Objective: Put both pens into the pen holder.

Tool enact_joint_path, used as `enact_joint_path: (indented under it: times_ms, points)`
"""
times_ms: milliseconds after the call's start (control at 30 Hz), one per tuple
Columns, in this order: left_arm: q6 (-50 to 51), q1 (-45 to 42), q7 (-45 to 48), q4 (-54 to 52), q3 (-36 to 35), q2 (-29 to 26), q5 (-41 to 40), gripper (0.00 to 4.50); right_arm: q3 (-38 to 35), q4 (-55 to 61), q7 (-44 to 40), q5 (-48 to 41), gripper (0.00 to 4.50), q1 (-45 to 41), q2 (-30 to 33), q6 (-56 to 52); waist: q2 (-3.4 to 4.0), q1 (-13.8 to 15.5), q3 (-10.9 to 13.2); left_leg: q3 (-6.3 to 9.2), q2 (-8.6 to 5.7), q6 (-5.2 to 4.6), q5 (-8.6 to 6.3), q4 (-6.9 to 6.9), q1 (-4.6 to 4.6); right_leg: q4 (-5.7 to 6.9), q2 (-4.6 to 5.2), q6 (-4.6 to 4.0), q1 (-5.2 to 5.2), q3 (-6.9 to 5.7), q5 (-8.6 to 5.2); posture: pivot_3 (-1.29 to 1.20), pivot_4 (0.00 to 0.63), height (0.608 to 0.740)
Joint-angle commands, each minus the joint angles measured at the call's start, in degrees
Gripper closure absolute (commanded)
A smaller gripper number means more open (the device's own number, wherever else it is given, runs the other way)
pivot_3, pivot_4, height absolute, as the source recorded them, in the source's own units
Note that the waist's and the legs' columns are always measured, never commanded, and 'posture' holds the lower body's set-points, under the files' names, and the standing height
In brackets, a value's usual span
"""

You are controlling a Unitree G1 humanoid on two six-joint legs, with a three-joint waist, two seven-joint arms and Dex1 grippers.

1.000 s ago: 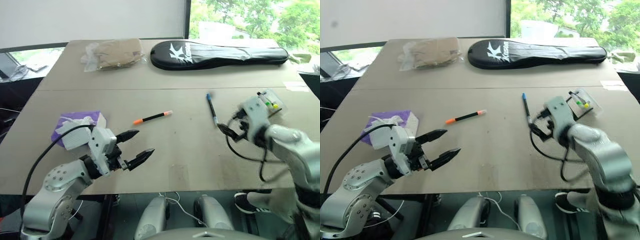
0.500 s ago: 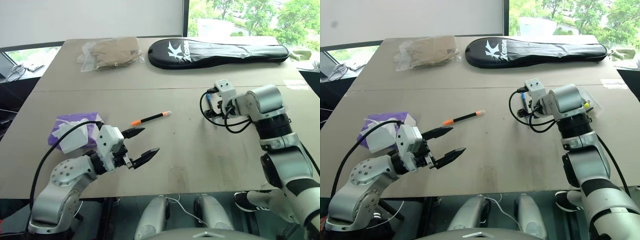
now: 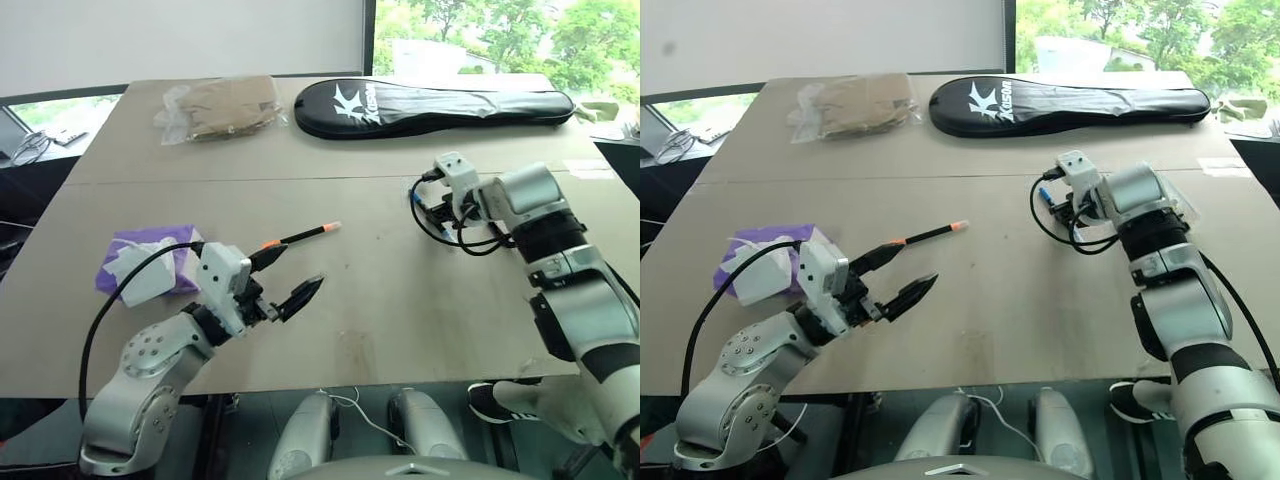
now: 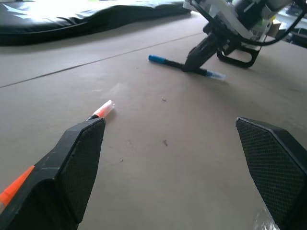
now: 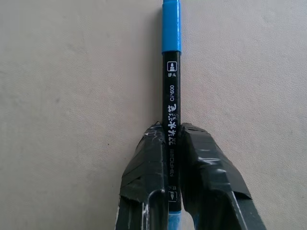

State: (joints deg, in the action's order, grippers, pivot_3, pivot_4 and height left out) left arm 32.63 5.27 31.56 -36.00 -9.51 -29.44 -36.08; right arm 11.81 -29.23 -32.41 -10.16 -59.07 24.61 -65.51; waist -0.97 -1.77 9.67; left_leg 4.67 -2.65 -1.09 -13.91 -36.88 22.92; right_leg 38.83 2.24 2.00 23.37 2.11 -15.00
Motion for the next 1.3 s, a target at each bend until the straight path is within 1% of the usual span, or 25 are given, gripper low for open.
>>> enact_joint_path:
  times_ms: [33, 100, 167, 233, 300, 367, 433, 467, 533, 600, 667, 733, 767, 833, 933, 1033, 1133, 1300]
  points:
    - [11.5, -4.9, -8.8, -2.0, -2.8, 1.4, -11.8, 0.0, -3.5, 16.3, -4.1, -3.9, 4.45, 5.5, 2.2, 3.7, 0.0, 0.0, 0.0, 0.02, -0.01, 0.0, 0.0, -0.02, 0.04, 0.0, 0.0, 0.0, 0.01, -0.02, 0.0, 0.0, 0.15, 0.74]
    - [16.1, -7.3, -13.0, -1.2, -4.1, 2.2, -16.8, 0.0, -4.0, 25.1, -6.0, -5.6, 4.45, 9.2, 3.1, 6.2, 0.02, -0.3, 0.0, 0.05, 0.0, 0.0, 0.0, -0.12, 0.09, 0.03, -0.02, 0.01, 0.05, -0.04, 0.0, 0.0, 0.15, 0.74]
    - [17.8, -9.2, -15.2, -0.6, -4.9, 3.0, -20.7, 0.0, -5.2, 31.3, -7.0, -8.5, 4.45, 10.9, 3.1, 3.7, 0.03, -0.8, 0.0, 0.02, 0.02, 0.0, 0.0, -0.12, 0.1, 0.05, -0.05, 0.02, 0.07, 0.01, 0.0, 0.0, 0.15, 0.74]
    - [19.6, -13.1, -19.1, 2.9, -5.6, 5.6, -26.3, 0.0, -6.8, 40.6, -7.4, -13.1, 4.45, 12.9, 1.4, 1.4, 0.03, -0.6, 0.0, -0.05, 0.06, 0.01, 0.0, -0.14, 0.08, 0.08, -0.12, 0.02, 0.09, 0.05, 0.0, 0.0, 0.15, 0.74]
    - [21.0, -16.5, -21.8, 5.2, -5.4, 7.1, -30.3, 0.0, -7.5, 46.6, -5.9, -15.4, 4.45, 14.4, -0.2, -1.3, 0.0, -0.4, 0.0, 0.1, 0.08, 0.01, 0.0, -0.2, 0.11, 0.09, -0.11, 0.01, 0.07, -0.06, 0.0, 0.0, 0.15, 0.74]
    - [22.2, -18.5, -22.0, 5.6, -3.3, 6.1, -29.3, 0.0, -8.0, 48.8, -3.3, -15.1, 4.45, 15.8, -1.3, -1.8, 0.0, -0.3, 0.0, 0.13, 0.07, 0.02, 0.0, -0.25, 0.1, 0.1, -0.12, 0.01, 0.03, -0.11, 0.0, 0.0, 0.15, 0.74]
    - [22.7, -20.0, -21.4, 5.6, -1.4, 5.1, -28.1, 0.0, -11.4, 49.5, -0.4, -15.8, 4.45, 16.3, -2.9, -2.4, -0.01, 0.0, 0.0, 0.12, 0.0, 0.03, 0.01, -0.29, 0.1, 0.08, -0.07, 0.01, 0.0, -0.11, 0.0, 0.0, 0.15, 0.74]
    - [22.7, -20.6, -21.2, 5.6, -0.7, 4.8, -27.7, 0.0, -12.6, 49.9, 1.1, -15.2, 4.45, 16.5, -2.5, -2.1, 0.01, 0.1, 0.0, 0.12, -0.05, 0.08, 0.04, -0.29, 0.11, 0.07, -0.03, 0.02, 0.0, -0.1, 0.0, 0.0, 0.15, 0.74]
    - [21.9, -21.4, -20.6, 5.5, 0.4, 4.1, -26.2, 0.0, -16.3, 51.0, 1.3, -14.6, 4.45, 18.9, -0.6, 3.2, 0.0, 0.7, 0.0, 0.11, -0.11, 0.19, 0.11, -0.29, 0.12, 0.07, 0.02, 0.02, 0.01, -0.09, 0.0, 0.0, 0.15, 0.74]
    - [21.0, -21.6, -19.9, 5.2, 1.0, 3.5, -24.5, 0.0, -20.0, 52.0, -1.3, -13.6, 4.45, 22.3, 3.3, 11.9, 0.0, 1.3, 0.0, 0.13, -0.12, 0.24, 0.14, -0.29, 0.14, 0.02, 0.01, 0.02, 0.01, -0.12, 0.0, 0.0, 0.15, 0.74]
    - [20.2, -21.4, -19.2, 4.8, 1.5, 3.2, -23.4, 0.0, -22.0, 52.6, -2.8, -13.2, 4.45, 24.3, 6.3, 17.5, -0.01, 1.3, 0.0, 0.15, -0.11, 0.25, 0.14, -0.28, 0.2, -0.03, 0.02, 0.03, 0.01, -0.17, -0.01, 0.0, 0.15, 0.74]
    - [19.3, -21.2, -18.0, 4.3, 1.9, 2.9, -22.4, 0.0, -23.5, 52.5, -2.8, -12.7, 4.45, 25.3, 8.2, 21.0, 0.0, 0.9, 0.0, 0.1, -0.09, 0.26, 0.15, -0.27, 0.19, -0.02, 0.01, 0.03, 0.02, -0.14, -0.01, 0.0, 0.15, 0.74]
    - [18.4, -20.8, -16.7, 3.3, 2.5, 2.5, -21.4, 0.0, -25.0, 51.8, -2.8, -11.7, 4.45, 26.0, 9.3, 24.5, 0.0, 0.7, 0.0, 0.03, -0.04, 0.26, 0.15, -0.26, 0.16, -0.01, -0.04, 0.03, 0.03, -0.11, -0.01, 0.0, 0.15, 0.74]
    - [11.2, -19.3, -9.6, 0.8, 4.9, 1.7, -16.0, 0.0, -26.4, 48.9, -2.8, -7.7, 4.45, 27.8, 13.3, 31.5, 0.01, 0.7, 0.1, -0.06, 0.01, 0.25, 0.14, -0.2, 0.09, 0.01, -0.09, 0.03, 0.02, 0.07, -0.01, 0.0, 0.15, 0.74]
    - [6.8, -18.5, 1.2, -0.2, 5.9, -0.4, -16.0, 0.0, -26.7, 42.5, -2.9, -3.0, 4.45, 29.6, 17.4, 40.9, 0.0, 1.0, 0.1, -0.11, 0.03, 0.27, 0.15, -0.19, 0.09, -0.02, -0.1, 0.02, 0.02, 0.06, -0.01, 0.0, 0.15, 0.74]
    - [3.4, -19.7, 6.7, 1.3, 6.4, -0.8, -15.1, 0.0, -25.8, 36.2, -2.7, -0.3, 4.45, 30.2, 18.0, 49.9, 0.0, 0.9, 0.1, -0.24, 0.03, 0.26, 0.15, -0.23, 0.05, -0.01, -0.09, 0.02, -0.01, 0.16, -0.01, 0.0, 0.15, 0.74]
    - [2.1, -20.3, 9.5, 1.5, 7.8, -1.8, -13.1, 0.0, -24.6, 31.5, -3.1, 1.8, 4.45, 31.0, 17.9, 56.0, 0.0, 0.9, 0.1, -0.3, 0.07, 0.14, 0.08, -0.23, 0.0, 0.01, -0.13, 0.02, -0.03, 0.22, -0.01, 0.0, 0.15, 0.74]
    - [1.9, -20.0, 6.9, -0.5, 8.8, -0.4, -11.5, 0.0, -24.5, 29.3, -3.2, 1.6, 4.45, 32.4, 17.0, 59.2, -0.01, 1.0, 0.1, -0.28, 0.11, 0.14, 0.09, -0.23, 0.01, 0.02, -0.16, 0.02, -0.03, 0.23, -0.01, 0.0, 0.15, 0.74]
